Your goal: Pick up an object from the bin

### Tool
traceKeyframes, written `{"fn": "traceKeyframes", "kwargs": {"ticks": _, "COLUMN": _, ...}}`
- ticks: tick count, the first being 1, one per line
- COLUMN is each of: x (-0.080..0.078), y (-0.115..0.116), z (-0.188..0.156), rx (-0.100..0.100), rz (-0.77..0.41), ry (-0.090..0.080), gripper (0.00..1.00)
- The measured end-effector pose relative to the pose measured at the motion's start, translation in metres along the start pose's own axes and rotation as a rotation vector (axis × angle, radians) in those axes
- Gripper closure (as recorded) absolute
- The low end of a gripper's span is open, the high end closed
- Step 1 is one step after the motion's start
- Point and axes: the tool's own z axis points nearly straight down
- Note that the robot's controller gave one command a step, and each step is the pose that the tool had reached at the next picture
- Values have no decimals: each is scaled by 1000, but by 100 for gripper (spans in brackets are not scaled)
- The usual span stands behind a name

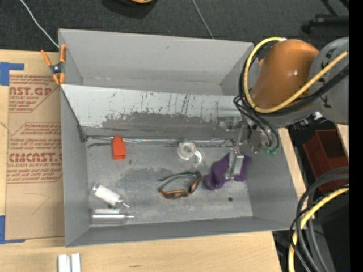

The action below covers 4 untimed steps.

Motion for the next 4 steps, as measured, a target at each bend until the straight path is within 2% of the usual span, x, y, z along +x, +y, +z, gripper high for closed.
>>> {"fn": "traceKeyframes", "kwargs": {"ticks": 1, "x": 22, "y": 47, "z": 115, "rx": -1, "rz": -226, "ry": 4, "gripper": 0}}
{"fn": "traceKeyframes", "kwargs": {"ticks": 2, "x": 27, "y": 54, "z": 67, "rx": -1, "rz": -209, "ry": -4, "gripper": 0}}
{"fn": "traceKeyframes", "kwargs": {"ticks": 3, "x": 37, "y": 63, "z": 95, "rx": -2, "rz": -262, "ry": 4, "gripper": 0}}
{"fn": "traceKeyframes", "kwargs": {"ticks": 4, "x": 34, "y": 62, "z": 125, "rx": -2, "rz": -201, "ry": -4, "gripper": 0}}
